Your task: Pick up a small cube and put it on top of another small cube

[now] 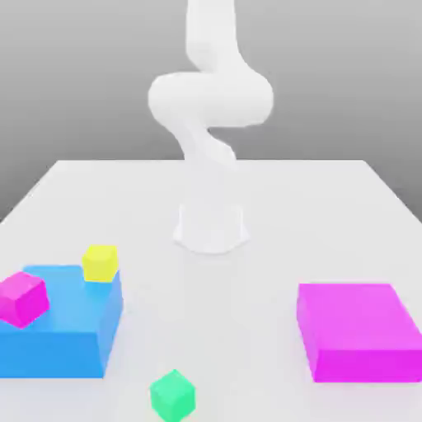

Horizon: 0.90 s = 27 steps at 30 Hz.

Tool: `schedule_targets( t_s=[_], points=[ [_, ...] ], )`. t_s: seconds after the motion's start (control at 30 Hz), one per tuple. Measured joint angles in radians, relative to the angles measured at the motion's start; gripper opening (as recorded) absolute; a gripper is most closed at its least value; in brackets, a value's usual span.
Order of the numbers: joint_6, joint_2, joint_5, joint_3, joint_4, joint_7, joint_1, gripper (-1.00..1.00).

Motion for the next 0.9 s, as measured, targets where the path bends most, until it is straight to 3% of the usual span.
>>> schedule_targets(
  t_s=[0.53, 0.9],
  points=[
    [0.080, 0.586, 0.023, 0.044, 0.166, -0.378, 0.201, 0.00],
    [0.134, 0.987, -0.038, 0.112, 0.280, -0.584, 0.306, 0.00]
  ],
)
